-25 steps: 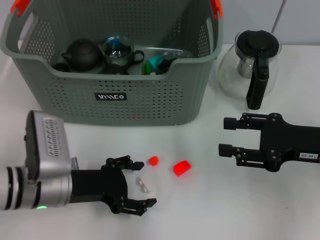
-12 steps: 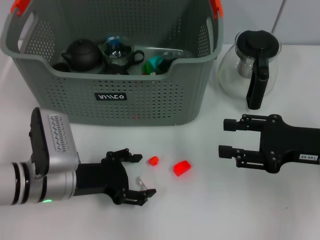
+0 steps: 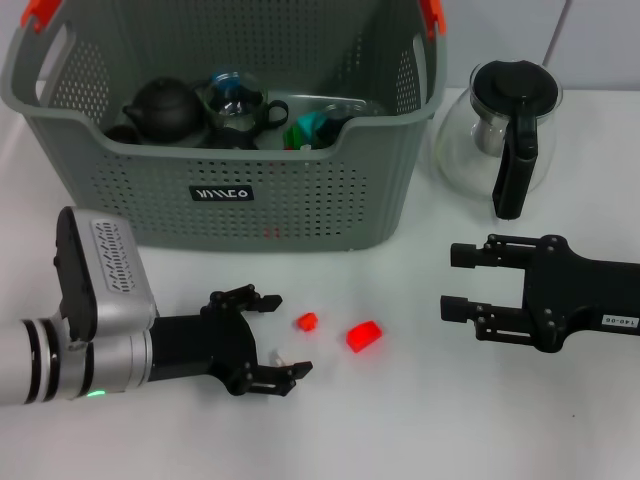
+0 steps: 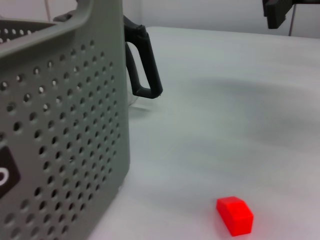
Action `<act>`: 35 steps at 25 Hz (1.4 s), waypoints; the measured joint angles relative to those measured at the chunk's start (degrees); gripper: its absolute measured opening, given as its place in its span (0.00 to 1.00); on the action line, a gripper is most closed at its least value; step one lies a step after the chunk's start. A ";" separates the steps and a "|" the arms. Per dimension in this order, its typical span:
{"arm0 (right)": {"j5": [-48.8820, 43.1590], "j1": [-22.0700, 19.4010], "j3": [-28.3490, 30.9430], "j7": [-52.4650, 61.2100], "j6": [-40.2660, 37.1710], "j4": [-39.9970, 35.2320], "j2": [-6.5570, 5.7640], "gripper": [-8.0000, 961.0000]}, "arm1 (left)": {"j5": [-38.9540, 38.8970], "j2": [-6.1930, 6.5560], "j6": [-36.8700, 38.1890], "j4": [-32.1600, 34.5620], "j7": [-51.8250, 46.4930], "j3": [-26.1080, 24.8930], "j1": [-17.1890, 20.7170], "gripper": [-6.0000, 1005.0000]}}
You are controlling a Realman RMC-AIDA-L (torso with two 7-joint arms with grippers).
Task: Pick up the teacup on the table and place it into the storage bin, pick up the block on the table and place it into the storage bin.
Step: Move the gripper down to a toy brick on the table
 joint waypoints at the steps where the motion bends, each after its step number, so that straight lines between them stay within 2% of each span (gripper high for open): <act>1: 0.01 0.00 0.00 0.00 -0.01 0.00 0.00 0.72 | -0.02 0.02 -0.13 0.00 0.00 -0.08 0.02 0.91; 15: 0.14 -0.03 0.00 0.33 -0.09 0.00 -0.12 0.72 | -0.13 0.05 2.50 -0.55 -0.10 0.10 0.62 0.91; 26: 0.27 0.14 0.00 0.21 0.04 0.00 -0.14 0.72 | -0.08 0.05 -1.38 0.68 -0.04 0.26 0.38 0.90; 35: 0.26 0.08 0.00 0.36 0.03 0.00 -0.29 0.72 | -0.12 0.31 -1.13 0.15 -0.05 -1.04 0.67 0.90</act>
